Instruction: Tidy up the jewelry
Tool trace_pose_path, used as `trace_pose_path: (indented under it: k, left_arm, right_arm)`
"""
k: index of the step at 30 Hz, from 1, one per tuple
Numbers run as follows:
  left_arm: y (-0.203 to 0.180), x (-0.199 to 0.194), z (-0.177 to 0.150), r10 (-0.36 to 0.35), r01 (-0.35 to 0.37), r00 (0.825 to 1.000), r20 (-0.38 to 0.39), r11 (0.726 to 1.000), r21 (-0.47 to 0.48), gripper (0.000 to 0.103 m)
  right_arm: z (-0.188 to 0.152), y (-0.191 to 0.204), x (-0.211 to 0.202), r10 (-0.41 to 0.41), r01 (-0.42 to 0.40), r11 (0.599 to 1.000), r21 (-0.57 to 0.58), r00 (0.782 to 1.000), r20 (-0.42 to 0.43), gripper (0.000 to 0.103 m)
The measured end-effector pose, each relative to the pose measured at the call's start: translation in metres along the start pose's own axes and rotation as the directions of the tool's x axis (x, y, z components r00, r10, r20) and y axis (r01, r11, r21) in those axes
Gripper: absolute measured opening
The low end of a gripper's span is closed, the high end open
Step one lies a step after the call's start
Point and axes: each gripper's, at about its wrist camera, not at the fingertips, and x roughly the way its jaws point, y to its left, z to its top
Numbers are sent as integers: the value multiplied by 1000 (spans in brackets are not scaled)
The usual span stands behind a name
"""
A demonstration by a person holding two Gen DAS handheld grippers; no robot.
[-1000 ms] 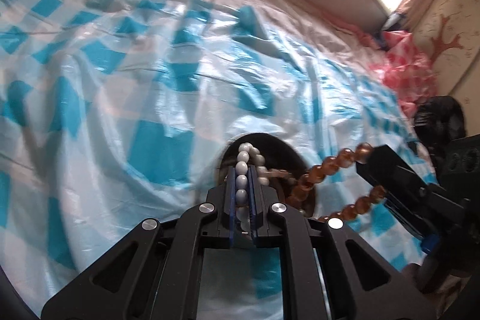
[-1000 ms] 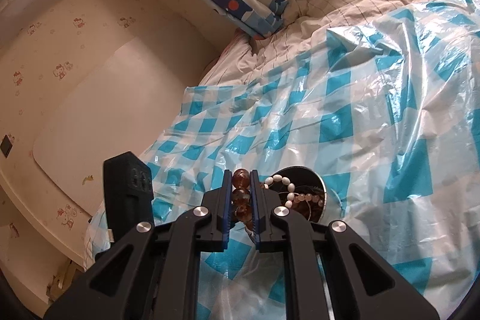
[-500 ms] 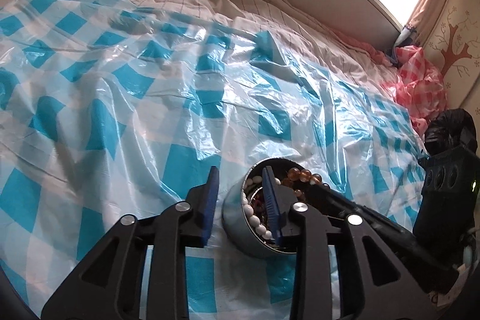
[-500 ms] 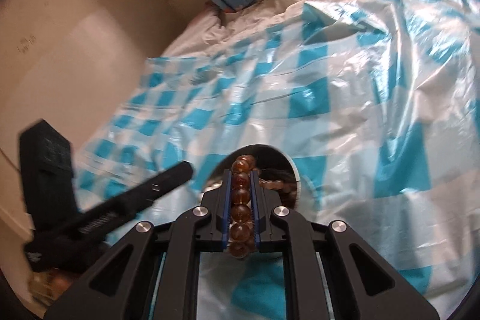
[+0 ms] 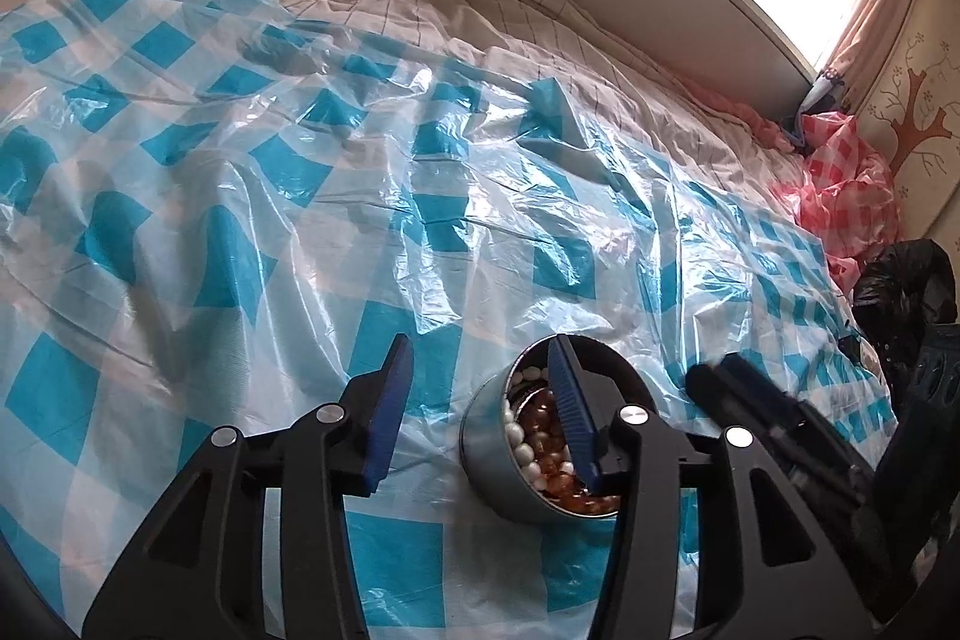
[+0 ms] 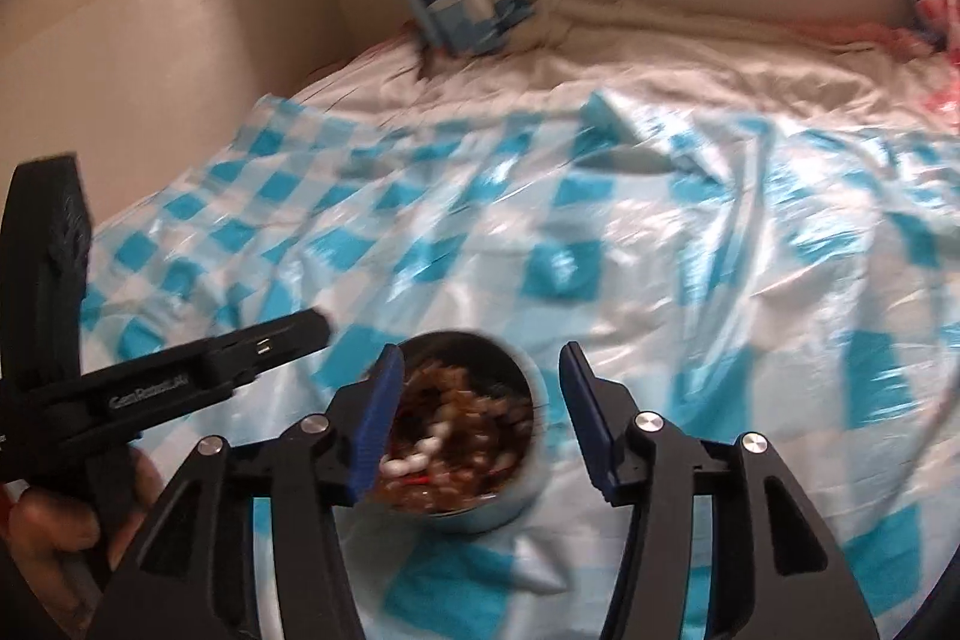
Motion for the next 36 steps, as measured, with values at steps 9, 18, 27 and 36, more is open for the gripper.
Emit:
trace_pose_path:
  k: [9, 18, 27, 36]
  left_arm:
    - [-13, -12, -13, 89, -91, 996, 20, 990, 108, 47]
    - [-27, -45, -48, 199, -207, 978, 61, 954, 217, 67]
    - [-31, -85, -89, 231, -246, 969, 90, 938, 245, 81]
    - [-41, -113, -110, 179, -215, 971, 156, 943, 254, 82]
  right_arm:
    - [1, -29, -1, -37, 38, 994, 105, 999, -15, 57]
    - [-25, -17, -32, -78, 81, 995, 52, 995, -57, 68]
    - [-67, 4, -74, -163, 163, 987, -4, 984, -69, 75]
    - [-82, 14, -129, -255, 257, 966, -35, 966, 50, 76]
